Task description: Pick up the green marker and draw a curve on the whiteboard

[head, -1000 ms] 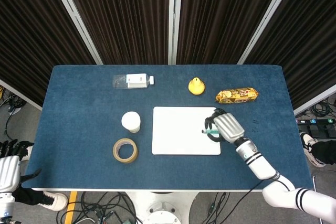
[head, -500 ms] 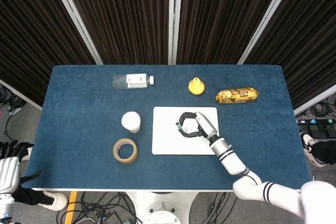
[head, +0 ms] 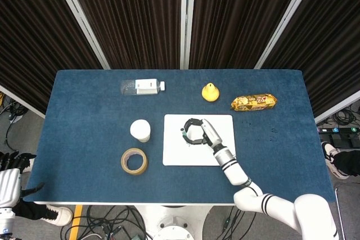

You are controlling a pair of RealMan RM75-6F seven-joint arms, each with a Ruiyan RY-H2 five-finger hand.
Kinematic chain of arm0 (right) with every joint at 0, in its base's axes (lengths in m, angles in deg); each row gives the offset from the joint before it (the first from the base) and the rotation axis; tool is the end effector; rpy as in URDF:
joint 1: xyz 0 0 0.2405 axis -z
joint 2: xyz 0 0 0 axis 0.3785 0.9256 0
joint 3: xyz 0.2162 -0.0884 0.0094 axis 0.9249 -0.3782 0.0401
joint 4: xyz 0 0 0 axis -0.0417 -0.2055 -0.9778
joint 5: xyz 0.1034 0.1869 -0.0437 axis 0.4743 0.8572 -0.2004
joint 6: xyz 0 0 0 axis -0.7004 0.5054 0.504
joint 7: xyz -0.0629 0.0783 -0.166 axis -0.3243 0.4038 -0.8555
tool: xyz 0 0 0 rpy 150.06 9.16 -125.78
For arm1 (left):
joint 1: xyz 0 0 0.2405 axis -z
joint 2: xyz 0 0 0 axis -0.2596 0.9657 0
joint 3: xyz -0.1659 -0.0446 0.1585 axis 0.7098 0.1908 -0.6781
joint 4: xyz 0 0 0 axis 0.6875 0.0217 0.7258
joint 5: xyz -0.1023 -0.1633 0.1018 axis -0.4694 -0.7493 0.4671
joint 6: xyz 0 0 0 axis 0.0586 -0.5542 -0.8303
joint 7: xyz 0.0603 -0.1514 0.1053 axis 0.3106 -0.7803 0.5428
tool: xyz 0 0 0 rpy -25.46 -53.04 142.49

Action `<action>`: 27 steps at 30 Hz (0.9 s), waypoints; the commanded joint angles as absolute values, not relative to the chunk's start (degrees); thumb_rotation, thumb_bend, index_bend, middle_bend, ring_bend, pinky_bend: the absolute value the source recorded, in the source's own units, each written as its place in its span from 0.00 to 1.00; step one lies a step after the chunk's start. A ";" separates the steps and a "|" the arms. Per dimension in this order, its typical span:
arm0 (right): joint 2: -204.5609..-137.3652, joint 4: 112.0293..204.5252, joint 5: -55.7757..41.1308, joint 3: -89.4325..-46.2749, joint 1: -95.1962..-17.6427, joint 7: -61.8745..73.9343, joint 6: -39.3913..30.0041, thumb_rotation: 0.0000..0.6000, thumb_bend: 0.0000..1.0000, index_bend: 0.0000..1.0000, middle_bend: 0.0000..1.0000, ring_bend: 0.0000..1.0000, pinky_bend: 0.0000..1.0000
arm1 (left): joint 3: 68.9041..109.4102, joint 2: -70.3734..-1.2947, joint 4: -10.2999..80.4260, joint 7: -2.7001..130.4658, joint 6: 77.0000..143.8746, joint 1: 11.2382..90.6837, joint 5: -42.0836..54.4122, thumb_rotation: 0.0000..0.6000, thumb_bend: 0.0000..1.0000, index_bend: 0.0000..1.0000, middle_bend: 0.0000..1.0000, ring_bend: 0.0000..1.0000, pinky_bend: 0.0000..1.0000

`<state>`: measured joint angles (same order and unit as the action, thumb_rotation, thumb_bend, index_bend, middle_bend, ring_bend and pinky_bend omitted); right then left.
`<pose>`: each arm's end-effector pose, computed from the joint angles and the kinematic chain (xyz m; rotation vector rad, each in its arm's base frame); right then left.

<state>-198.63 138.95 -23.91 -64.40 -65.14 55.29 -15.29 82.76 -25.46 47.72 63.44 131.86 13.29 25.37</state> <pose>-0.1083 -0.3868 -0.1191 1.3732 -1.9306 1.5736 -0.3445 0.1874 0.1121 -1.2226 -1.0343 -0.7799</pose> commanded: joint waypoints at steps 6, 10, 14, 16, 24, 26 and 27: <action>-200.25 135.07 -24.92 -65.49 -65.61 55.97 -15.60 1.00 0.55 0.63 0.55 0.33 0.26 | 82.70 -25.74 47.14 62.92 131.77 13.24 25.46 1.00 0.00 0.27 0.22 0.09 0.07; -198.99 134.45 -25.56 -66.88 -64.38 56.66 -15.30 1.00 0.59 0.63 0.55 0.33 0.26 | 82.68 -25.90 46.86 62.67 131.96 13.23 25.76 1.00 0.00 0.27 0.22 0.09 0.07; -194.65 137.04 -26.36 -69.15 -60.78 55.96 -12.69 1.00 0.60 0.64 0.55 0.33 0.26 | 82.69 -26.17 46.30 62.13 131.83 13.20 25.71 1.00 0.00 0.27 0.22 0.09 0.07; -191.70 139.88 -26.66 -69.72 -58.56 55.99 -10.16 1.00 0.61 0.64 0.55 0.33 0.26 | 82.72 -26.36 45.97 61.94 131.56 13.36 25.74 1.00 0.00 0.27 0.22 0.09 0.07; -182.68 150.17 -27.13 -68.75 -55.89 54.53 -6.03 1.00 0.60 0.64 0.55 0.33 0.26 | 83.07 -26.45 46.06 62.38 131.40 14.12 26.39 1.00 0.00 0.27 0.22 0.09 0.07; -180.18 150.98 -27.09 -69.17 -56.17 49.53 -7.23 1.00 0.60 0.64 0.55 0.33 0.26 | 83.03 -26.34 46.26 62.55 131.21 14.14 26.24 1.00 0.00 0.27 0.22 0.09 0.07; -177.99 151.69 -27.53 -69.89 -56.49 44.82 -8.22 1.00 0.60 0.64 0.55 0.33 0.25 | 82.97 -26.31 46.37 62.73 131.08 14.18 26.22 1.00 0.00 0.27 0.22 0.09 0.07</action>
